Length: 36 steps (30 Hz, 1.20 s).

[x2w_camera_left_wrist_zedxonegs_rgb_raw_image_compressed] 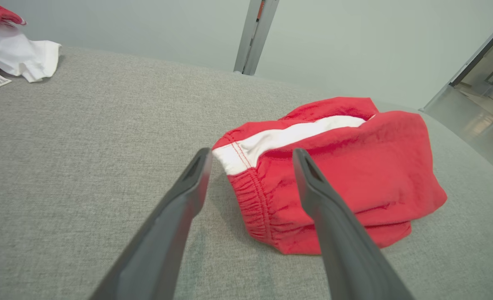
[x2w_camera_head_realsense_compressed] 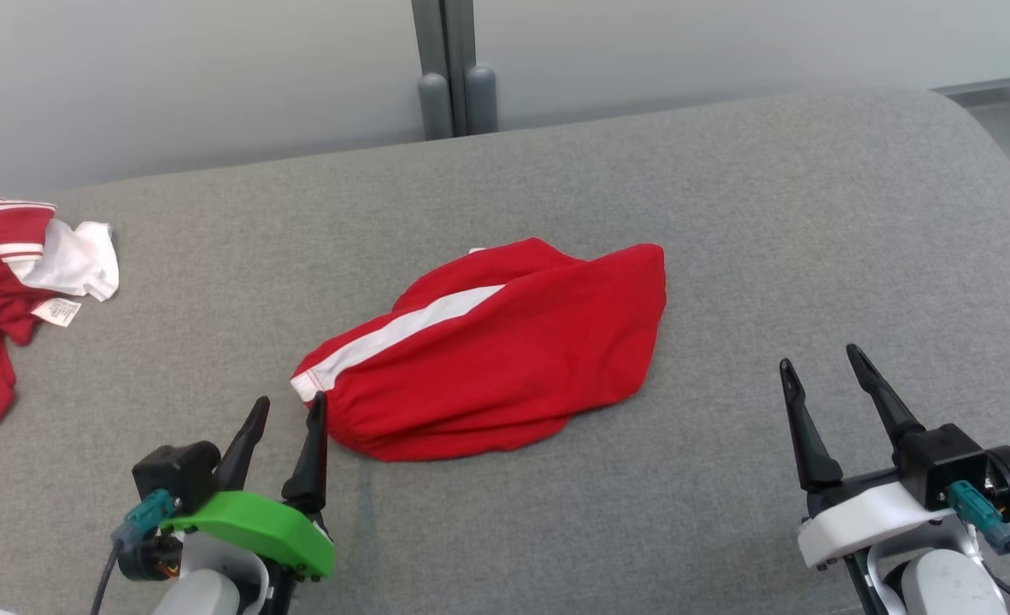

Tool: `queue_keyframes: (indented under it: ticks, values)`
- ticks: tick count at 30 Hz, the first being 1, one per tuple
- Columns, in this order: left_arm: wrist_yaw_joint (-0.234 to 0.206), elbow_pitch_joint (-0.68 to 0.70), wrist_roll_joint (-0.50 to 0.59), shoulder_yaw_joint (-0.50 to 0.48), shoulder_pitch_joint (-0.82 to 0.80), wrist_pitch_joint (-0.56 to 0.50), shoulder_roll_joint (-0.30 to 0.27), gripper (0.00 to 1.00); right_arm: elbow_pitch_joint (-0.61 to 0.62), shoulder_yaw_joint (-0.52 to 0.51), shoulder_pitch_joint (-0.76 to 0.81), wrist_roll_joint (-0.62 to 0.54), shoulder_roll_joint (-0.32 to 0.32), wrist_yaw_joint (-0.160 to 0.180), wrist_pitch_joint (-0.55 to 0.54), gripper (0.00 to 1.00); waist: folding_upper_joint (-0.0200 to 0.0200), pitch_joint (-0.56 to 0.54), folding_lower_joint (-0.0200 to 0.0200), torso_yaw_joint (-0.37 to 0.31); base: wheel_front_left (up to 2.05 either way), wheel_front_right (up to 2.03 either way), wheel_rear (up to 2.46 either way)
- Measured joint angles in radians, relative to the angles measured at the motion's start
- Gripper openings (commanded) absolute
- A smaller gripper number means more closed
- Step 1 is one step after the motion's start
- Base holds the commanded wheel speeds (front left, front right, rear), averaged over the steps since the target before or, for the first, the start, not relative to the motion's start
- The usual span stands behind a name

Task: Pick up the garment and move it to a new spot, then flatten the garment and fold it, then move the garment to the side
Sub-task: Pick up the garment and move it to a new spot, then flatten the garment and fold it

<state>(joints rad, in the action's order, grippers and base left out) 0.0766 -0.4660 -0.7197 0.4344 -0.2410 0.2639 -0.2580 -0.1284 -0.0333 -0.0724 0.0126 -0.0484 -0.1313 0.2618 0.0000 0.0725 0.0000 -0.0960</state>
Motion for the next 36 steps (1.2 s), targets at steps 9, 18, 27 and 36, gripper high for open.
queue_keyframes:
  ticks: [9, 18, 27, 36]
  values:
    - [-0.006, 0.154, 0.223, -0.177, 0.182, 0.001, 0.11, 1.0, 0.004, -0.012, 0.028, -0.014, 0.0, 0.0, 0.0, 1.0, 0.0, -0.063, 0.0, 0.019, 0.0, 0.0, 0.0]
    - [0.022, 0.177, 0.311, -0.281, 0.264, 0.001, 0.171, 1.0, -0.002, -0.011, 0.042, -0.003, 0.0, 0.0, 0.0, 1.0, 0.0, -0.085, 0.0, 0.034, 0.0, 0.0, 0.0]
    - [0.043, 0.168, 0.348, -0.321, 0.282, 0.001, 0.196, 1.0, -0.033, -0.003, 0.054, 0.015, 0.0, 0.0, 0.0, 1.0, 0.0, -0.088, 0.0, 0.041, 0.0, 0.0, 0.0]
    - [0.048, 0.164, 0.36, -0.339, 0.282, 0.001, 0.204, 1.0, -0.045, -0.004, 0.054, 0.02, 0.0, 0.0, 0.0, 1.0, 0.0, -0.084, 0.0, 0.045, 0.0, 0.0, 0.0]
